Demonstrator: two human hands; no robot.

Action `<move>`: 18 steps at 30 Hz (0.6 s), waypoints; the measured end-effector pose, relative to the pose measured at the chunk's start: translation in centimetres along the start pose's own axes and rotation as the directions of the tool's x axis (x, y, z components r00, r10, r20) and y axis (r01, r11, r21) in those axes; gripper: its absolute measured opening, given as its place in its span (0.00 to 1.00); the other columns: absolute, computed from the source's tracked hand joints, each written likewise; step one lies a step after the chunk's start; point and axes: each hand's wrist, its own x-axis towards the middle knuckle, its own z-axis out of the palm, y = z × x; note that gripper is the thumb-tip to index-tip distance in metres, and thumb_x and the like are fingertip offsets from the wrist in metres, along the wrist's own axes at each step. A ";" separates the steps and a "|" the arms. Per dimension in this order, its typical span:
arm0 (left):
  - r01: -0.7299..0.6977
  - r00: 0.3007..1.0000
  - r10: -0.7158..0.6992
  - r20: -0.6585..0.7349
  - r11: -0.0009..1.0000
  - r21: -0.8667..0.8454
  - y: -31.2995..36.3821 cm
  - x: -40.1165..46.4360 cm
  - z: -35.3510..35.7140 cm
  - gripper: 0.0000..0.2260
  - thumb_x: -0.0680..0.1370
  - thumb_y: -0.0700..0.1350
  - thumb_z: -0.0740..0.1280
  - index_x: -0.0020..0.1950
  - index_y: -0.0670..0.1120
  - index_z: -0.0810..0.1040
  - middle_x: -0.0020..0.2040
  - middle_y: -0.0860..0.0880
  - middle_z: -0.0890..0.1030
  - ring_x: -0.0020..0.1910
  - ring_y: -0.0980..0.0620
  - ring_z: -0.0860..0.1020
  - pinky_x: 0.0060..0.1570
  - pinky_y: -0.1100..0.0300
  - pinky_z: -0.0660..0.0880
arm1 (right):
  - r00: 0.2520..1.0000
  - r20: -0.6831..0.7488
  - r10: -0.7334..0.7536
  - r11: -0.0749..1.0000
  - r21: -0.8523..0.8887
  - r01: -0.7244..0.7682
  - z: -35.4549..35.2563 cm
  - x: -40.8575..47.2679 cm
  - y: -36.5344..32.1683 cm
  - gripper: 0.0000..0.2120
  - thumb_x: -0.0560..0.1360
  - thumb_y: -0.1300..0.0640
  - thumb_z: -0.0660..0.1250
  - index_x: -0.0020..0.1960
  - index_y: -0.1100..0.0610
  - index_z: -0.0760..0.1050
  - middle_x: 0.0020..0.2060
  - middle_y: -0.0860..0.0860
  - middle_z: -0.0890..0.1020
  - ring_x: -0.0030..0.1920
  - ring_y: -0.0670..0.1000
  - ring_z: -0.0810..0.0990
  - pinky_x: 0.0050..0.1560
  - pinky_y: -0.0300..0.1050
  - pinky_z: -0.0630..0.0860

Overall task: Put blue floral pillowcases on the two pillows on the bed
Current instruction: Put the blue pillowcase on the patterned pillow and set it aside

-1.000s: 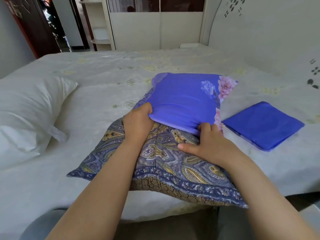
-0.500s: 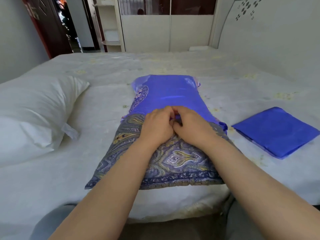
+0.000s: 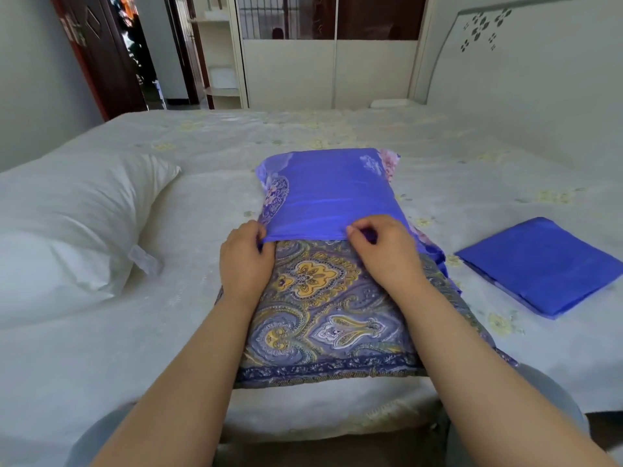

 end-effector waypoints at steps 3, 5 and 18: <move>0.133 0.990 -0.133 -0.054 0.991 0.007 -0.3 -1.6 0.0 0.10 0.75 0.41 0.63 0.37 0.46 0.63 0.29 0.46 0.70 0.30 0.43 0.68 0.31 0.55 0.60 | 0.944 0.077 0.322 0.943 -0.112 -0.312 -1.8 0.0 3.0 0.47 0.64 0.26 0.63 0.73 0.54 0.61 0.71 0.52 0.65 0.71 0.55 0.64 0.68 0.56 0.62; 0.132 0.991 -0.131 -0.035 0.991 0.031 0.1 -1.9 0.0 0.10 0.75 0.40 0.63 0.37 0.46 0.64 0.31 0.44 0.72 0.32 0.43 0.69 0.31 0.54 0.63 | 0.814 0.286 0.506 0.832 0.087 -0.548 -3.3 -0.5 4.9 0.51 0.64 0.27 0.65 0.75 0.57 0.55 0.72 0.54 0.65 0.70 0.56 0.67 0.64 0.50 0.65; 0.489 0.688 -0.007 0.726 0.743 -0.456 4.6 -0.6 -1.8 0.15 0.78 0.35 0.63 0.60 0.53 0.71 0.59 0.48 0.78 0.49 0.56 0.78 0.44 0.62 0.77 | 0.973 -0.173 0.151 0.864 0.501 -0.044 -10.5 6.4 -5.9 0.12 0.64 0.66 0.68 0.48 0.66 0.78 0.32 0.51 0.76 0.32 0.47 0.74 0.33 0.39 0.70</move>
